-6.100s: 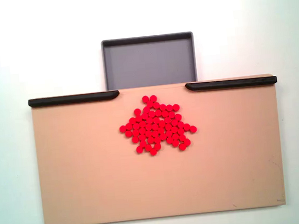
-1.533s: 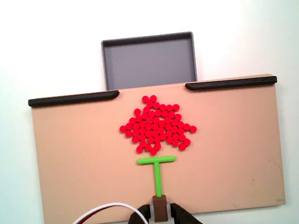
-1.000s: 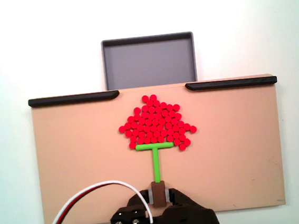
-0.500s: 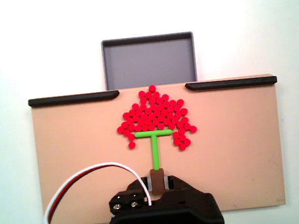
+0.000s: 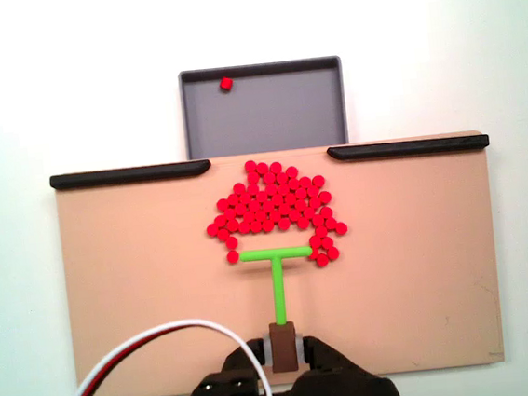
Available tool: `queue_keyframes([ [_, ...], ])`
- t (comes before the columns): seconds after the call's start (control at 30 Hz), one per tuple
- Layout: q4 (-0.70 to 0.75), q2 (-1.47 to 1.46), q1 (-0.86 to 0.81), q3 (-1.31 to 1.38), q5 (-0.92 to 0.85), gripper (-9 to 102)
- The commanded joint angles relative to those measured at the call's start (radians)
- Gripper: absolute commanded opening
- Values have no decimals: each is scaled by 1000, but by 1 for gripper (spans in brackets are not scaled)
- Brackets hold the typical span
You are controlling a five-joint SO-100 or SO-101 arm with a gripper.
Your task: Push granules from bottom to the grey container
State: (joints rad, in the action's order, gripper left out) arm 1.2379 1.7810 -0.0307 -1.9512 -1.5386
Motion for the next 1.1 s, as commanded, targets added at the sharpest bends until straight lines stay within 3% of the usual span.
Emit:
queue_keyframes([
  [0.0, 77, 80, 6, 75, -3, 0],
  [0.27, 284, 242, -21, 100, -46, 0],
  [1.07, 285, 336, -38, 5, -51, 0],
])
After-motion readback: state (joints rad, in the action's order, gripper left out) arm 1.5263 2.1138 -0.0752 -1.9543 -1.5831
